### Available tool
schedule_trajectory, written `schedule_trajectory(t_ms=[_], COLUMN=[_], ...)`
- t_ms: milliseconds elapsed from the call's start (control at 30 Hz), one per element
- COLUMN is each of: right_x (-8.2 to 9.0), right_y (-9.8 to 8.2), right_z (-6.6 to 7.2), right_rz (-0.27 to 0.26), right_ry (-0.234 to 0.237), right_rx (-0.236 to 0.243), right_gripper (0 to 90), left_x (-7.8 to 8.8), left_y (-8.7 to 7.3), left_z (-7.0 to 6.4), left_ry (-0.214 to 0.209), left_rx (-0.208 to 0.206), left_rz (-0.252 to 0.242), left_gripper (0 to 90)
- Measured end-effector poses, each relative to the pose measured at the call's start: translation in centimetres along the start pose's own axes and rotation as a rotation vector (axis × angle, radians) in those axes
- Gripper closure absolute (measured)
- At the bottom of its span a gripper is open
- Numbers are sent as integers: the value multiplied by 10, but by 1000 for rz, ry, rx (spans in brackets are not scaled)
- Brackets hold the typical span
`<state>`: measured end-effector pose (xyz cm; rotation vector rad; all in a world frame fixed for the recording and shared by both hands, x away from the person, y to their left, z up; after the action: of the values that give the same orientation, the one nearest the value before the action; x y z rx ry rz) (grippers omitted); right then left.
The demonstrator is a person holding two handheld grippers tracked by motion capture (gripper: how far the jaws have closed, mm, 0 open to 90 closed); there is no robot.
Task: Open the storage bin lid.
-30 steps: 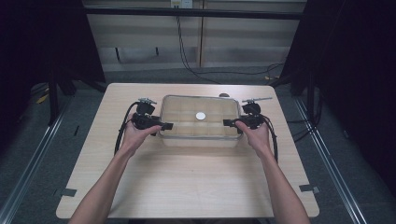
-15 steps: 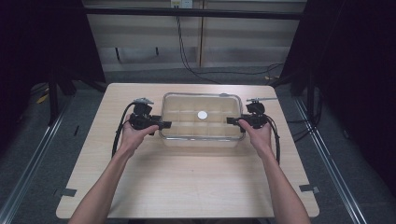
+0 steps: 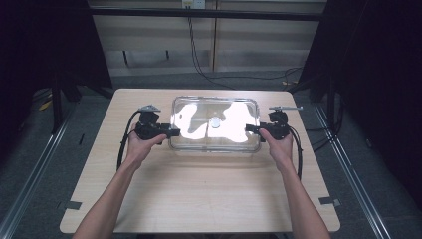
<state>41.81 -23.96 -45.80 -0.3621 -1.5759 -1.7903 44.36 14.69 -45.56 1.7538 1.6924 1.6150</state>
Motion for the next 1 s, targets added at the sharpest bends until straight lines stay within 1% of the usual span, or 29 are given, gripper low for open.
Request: schedule_trajectory(t_ms=[33,167,200,300,333,400,500,533,567,667,733,800,867,1000], right_x=[1,5,7,10,12,13,16,17,18,23,24,25,24,25], right_y=[0,1,1,0,-1,-3,-7,-9,-10,-13,-13,-12,-11,-12], right_z=[0,1,2,1,0,-2,-3,-4,-4,-5,-5,-6,-6,-7], right_rz=[1,-6,-14,-19,-21,-21,-25,-25,-29,-51,-57,-62,-69,-74], right_ry=[5,12,22,24,22,21,23,20,23,37,43,51,56,62], right_rx=[-5,-17,-29,-26,-25,-28,-25,-29,-32,-47,-53,-54,-62,-66], right_gripper=[413,415,433,457,481,501,514,523,530,568,580,591,598,609], left_x=[1,2,3,3,4,4,4,4,4,5,6,6,6,6], left_y=[0,-2,-2,-2,-2,-2,-4,-5,-6,-7,-8,-7,-8,-10], left_z=[-1,-2,-2,-2,-3,-5,-8,-10,-11,-12,-12,-13,-13,-12], left_ry=[0,4,2,-2,0,-6,-2,-2,-1,-15,-16,-8,-7,-17], left_rx=[4,-4,-7,-5,-10,-15,-25,-22,-30,-19,-19,-20,-14,-6], left_rz=[-10,-11,-8,-17,-25,-26,-29,-32,-35,-65,-69,-71,-82,-94], left_gripper=[480,489,490,500,518,534,542,542,543,566,575,575,576,577])
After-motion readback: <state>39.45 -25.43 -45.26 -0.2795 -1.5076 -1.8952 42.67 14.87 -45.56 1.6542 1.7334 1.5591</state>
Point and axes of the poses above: each handheld gripper's, and its own axes: x roughly backward along the jaws, y roughly out of its top, z roughly to its left, the point moved 3 cm from there along -x, roughly forward along the jaws, and after that the axes turned 11 degrees about -y, right-handed, at the moved point
